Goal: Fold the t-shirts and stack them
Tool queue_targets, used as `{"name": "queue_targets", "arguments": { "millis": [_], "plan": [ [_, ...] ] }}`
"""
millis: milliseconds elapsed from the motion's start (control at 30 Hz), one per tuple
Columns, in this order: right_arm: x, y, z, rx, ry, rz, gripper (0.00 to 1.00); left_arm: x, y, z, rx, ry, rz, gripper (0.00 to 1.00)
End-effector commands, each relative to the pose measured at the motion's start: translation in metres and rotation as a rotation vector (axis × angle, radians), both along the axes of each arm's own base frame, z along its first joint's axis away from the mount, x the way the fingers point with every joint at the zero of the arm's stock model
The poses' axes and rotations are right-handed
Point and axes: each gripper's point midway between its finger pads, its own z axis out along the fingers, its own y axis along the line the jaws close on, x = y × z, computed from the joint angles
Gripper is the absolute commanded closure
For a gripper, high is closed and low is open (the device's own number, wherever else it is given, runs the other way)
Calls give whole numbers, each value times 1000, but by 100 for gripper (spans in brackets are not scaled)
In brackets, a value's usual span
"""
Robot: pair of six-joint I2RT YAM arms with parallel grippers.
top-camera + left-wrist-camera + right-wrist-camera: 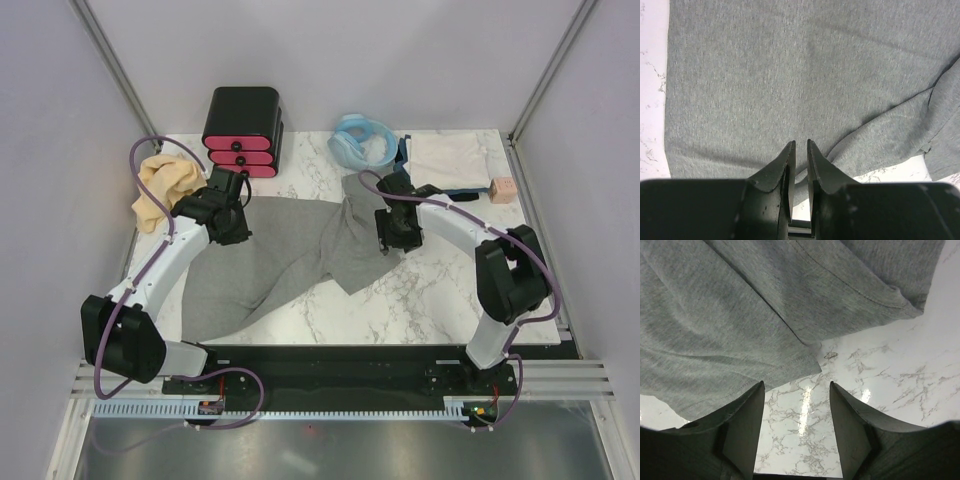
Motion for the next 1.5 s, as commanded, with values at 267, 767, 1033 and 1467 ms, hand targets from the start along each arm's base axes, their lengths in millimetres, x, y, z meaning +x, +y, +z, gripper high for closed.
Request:
{"name": "queue_targets", "arguments": {
  "millis": [267, 767, 1033, 1467],
  "plan": [
    [-9, -6, -43, -2, 75, -6, 41, -4, -1, 5, -14, -2, 17, 79],
    [-5, 2, -56, 40, 66, 20, 46, -5, 0, 2, -9, 5, 21, 79],
    [-11, 11, -64, 81, 105, 38, 97, -5, 0, 3, -6, 4, 17, 79],
    [-26, -16, 16, 20, 11, -62, 100, -3, -3, -2, -18, 18, 22, 79]
  ]
}}
